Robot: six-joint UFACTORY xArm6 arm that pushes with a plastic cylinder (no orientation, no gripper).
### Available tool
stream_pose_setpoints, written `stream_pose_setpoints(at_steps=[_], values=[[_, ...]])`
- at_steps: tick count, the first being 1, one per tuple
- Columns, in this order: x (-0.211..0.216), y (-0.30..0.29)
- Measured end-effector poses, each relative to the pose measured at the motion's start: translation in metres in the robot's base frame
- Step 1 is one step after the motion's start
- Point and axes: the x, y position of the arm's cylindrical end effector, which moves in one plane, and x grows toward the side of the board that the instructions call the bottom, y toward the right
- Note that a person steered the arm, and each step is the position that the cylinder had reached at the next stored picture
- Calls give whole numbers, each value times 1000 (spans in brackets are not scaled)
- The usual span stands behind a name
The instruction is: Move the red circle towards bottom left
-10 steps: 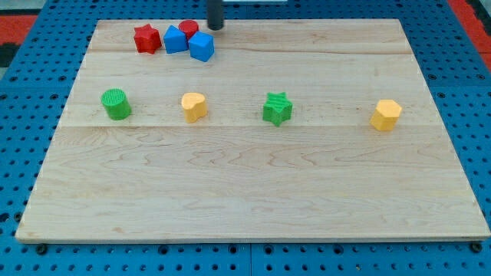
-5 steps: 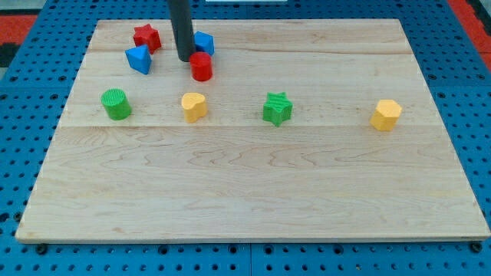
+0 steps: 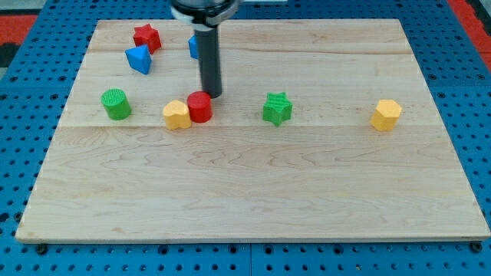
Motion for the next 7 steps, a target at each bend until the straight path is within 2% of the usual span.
stream_pose_setpoints(at_steps=[2, 4, 5, 6, 7], values=[[91, -3], [153, -14], [158, -86], [155, -44], [120, -79]])
